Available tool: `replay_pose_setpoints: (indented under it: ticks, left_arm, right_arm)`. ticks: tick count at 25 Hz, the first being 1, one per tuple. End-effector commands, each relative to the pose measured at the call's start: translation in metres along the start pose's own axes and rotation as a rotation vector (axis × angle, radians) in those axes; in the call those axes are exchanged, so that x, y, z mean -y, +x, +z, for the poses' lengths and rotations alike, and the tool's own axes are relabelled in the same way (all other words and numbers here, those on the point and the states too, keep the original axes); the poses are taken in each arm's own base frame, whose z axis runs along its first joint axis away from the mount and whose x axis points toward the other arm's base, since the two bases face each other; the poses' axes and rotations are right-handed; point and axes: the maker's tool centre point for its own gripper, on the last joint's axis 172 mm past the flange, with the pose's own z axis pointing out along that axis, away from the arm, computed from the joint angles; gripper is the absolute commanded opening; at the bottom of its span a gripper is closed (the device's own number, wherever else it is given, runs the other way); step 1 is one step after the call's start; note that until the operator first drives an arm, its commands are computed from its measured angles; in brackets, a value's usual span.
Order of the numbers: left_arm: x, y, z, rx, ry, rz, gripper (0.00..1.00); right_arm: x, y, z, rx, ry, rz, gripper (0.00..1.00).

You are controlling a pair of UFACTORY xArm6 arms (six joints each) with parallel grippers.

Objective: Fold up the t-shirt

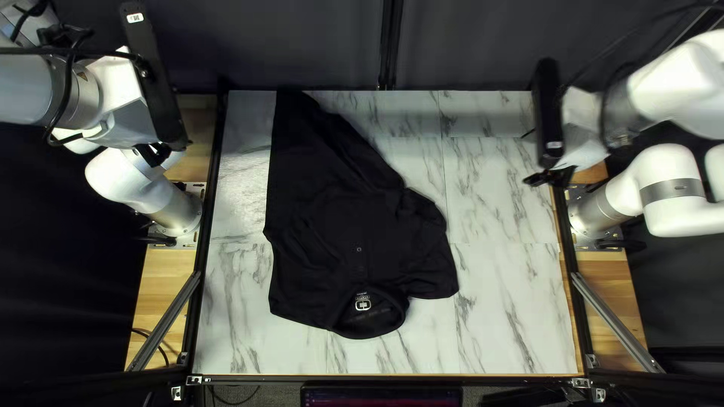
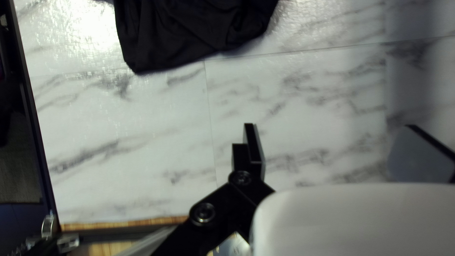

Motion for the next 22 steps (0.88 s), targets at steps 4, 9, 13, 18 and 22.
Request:
replay_pose_setpoints:
  ticks: [4, 9, 13, 18, 22]
  left_arm:
    - [0.0, 0.0, 0.0, 0.0, 0.0, 0.0, 1.0]
    - [0.0, 0.0, 0.0, 0.0, 0.0, 0.0, 1.0]
    - [0.0, 0.0, 0.0, 0.0, 0.0, 0.0, 1.0]
    - [0.0, 0.0, 0.0, 0.0, 0.0, 0.0, 1.0]
    - [0.0, 0.0, 0.0, 0.0, 0.0, 0.0, 1.0]
  right_arm:
    - [0.019, 0.037, 0.097, -0.024, -0.058, 0.087, 1.0]
    - [0.037, 0.082, 0.167, -0.023, -0.157, 0.198, 1.0]
    - [0.037, 0.094, 0.19, 0.005, -0.24, 0.285, 1.0]
    - [0.037, 0.094, 0.19, 0.005, -0.24, 0.285, 1.0]
    - [0.031, 0.09, 0.199, 0.025, -0.198, 0.27, 1.0]
